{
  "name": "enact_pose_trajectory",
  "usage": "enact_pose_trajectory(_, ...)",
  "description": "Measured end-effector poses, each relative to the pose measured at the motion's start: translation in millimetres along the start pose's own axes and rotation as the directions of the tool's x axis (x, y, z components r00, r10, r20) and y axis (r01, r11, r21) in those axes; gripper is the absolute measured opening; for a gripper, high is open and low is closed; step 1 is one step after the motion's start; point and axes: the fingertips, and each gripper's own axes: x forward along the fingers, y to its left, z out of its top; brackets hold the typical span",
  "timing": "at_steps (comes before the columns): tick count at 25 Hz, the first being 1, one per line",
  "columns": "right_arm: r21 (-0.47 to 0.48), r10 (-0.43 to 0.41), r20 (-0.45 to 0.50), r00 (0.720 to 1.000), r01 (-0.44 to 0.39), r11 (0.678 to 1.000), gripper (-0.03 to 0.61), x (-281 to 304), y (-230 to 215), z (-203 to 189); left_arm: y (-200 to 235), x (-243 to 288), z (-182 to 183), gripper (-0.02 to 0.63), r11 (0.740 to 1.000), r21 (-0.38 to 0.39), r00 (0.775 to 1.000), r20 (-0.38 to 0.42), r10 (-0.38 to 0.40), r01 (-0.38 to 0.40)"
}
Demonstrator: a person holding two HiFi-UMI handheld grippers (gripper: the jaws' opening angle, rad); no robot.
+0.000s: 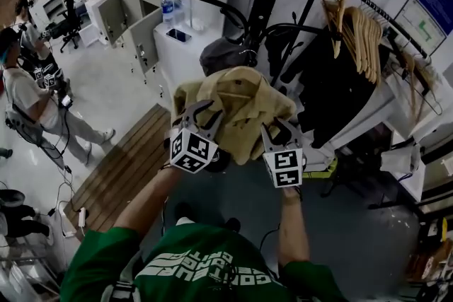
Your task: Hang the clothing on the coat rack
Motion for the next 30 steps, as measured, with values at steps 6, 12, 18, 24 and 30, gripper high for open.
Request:
enact_pose_trajectory(6, 0.065, 0.044, 0.016, 0.999, -0.045, 0.997, 0.029, -22, 18, -14, -21, -26, -11, 0.037, 0.997, -0.072, 0.999, 0.027, -0.034, 0.035)
enact_pose_trajectory(12, 0.146, 0.088, 0.035, 0.996, -0.092, 0.985, 0.009, -38, 38, -26, -43, -44, -18, 0.005, 0.98, -0.169, 0.993, 0.065, -0.093, 0.103)
enact_pose_trajectory(18, 0.202, 0.114, 0.041, 0.993, -0.12, 0.972, 0.008, -50, 51, -39, -58, -53, -22, 0.005, 0.963, -0.233, 0.99, 0.07, -0.12, 0.133)
enact_pose_trajectory(24, 0.232, 0.154, 0.064, 0.986, -0.165, 0.959, 0.008, -58, 62, -40, -68, -57, -23, 0.005, 0.956, -0.251, 0.988, 0.079, -0.135, 0.15)
enact_pose_trajectory(30, 0.228, 0.167, 0.069, 0.984, -0.178, 0.957, 0.008, -62, 68, -42, -77, -58, -24, 0.005, 0.949, -0.271, 0.986, 0.088, -0.144, 0.163)
